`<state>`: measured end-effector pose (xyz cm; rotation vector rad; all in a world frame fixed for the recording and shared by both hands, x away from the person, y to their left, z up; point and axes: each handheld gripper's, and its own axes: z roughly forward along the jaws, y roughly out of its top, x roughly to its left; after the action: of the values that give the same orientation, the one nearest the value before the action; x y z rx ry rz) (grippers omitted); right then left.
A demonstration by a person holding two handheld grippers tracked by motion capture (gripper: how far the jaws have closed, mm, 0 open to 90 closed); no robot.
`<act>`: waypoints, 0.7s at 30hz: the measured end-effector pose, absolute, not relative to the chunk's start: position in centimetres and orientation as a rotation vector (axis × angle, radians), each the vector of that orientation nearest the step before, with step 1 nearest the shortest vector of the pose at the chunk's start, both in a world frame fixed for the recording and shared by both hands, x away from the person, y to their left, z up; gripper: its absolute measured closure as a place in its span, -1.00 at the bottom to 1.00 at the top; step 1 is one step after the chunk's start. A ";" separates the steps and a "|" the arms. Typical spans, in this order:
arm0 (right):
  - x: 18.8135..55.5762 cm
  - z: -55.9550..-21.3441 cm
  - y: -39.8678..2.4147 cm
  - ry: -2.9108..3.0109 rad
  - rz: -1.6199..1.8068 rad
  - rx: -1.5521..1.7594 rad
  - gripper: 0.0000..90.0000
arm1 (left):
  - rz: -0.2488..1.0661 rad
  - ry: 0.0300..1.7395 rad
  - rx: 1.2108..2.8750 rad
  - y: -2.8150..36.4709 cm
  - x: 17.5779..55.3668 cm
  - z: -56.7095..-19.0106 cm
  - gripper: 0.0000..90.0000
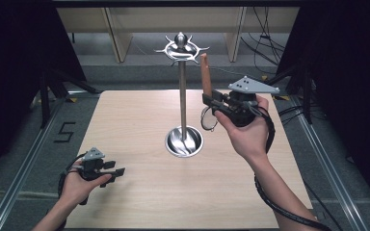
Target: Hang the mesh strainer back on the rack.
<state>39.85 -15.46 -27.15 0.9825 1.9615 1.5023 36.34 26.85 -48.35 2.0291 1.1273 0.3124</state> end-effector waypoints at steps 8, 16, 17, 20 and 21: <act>39.7 -26.9 -15.2 1.978 1.499 0.996 0.54 | 0.312 1.127 2.030 26.8 36.3 -48.4 -0.01; 40.3 -27.1 -14.6 1.980 1.493 0.993 0.54 | 0.313 1.129 2.029 26.9 36.3 -48.4 -0.01; 40.5 -27.2 -14.6 1.978 1.487 0.972 0.54 | 0.311 1.132 2.022 26.8 36.3 -48.4 -0.01; 40.7 -27.2 -14.4 1.985 1.484 0.991 0.54 | 0.310 1.130 2.022 26.8 36.3 -48.4 -0.01; 40.8 -27.3 -14.3 1.983 1.488 0.977 0.54 | 0.311 1.130 2.020 26.8 36.3 -48.4 -0.01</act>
<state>40.84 -14.32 -27.27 0.9770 1.9827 1.4883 36.34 26.84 -48.39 2.0204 1.1300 0.3106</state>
